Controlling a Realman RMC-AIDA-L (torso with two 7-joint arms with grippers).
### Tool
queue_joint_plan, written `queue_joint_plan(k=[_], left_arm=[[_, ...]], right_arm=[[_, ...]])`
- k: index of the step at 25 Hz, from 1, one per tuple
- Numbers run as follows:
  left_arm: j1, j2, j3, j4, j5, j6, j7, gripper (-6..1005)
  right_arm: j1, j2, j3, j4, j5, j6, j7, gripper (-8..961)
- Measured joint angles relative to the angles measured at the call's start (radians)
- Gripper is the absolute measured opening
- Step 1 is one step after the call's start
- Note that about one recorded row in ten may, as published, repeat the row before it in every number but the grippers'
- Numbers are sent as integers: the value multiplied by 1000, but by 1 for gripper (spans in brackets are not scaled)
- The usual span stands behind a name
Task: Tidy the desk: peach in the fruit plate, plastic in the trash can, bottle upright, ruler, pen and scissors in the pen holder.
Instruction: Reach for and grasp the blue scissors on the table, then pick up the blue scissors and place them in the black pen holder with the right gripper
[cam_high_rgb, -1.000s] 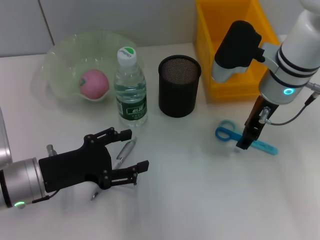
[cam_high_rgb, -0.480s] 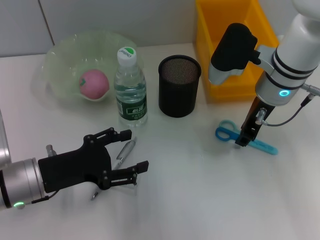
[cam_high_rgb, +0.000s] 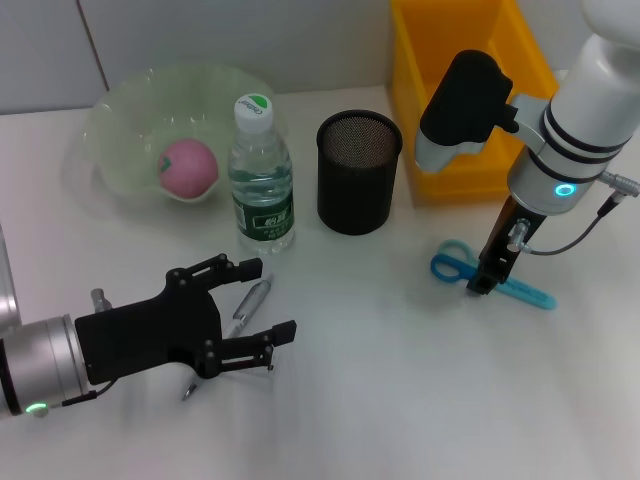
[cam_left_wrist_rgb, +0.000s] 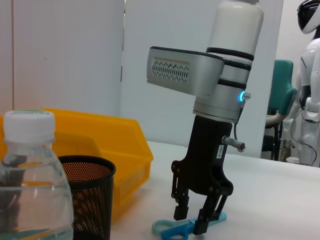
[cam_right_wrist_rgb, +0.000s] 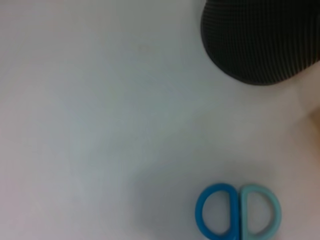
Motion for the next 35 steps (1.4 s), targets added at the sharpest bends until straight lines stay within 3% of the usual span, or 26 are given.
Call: queue_joint_plan(k=[10,35], left_arm=[[-4,0,0,1,0,0,0,834],[-2,2,0,8,-4,0,-6,829]], right_arm=[[3,0,0,18,1,14,1,423],[1,3,1,0,30,7,0,274]])
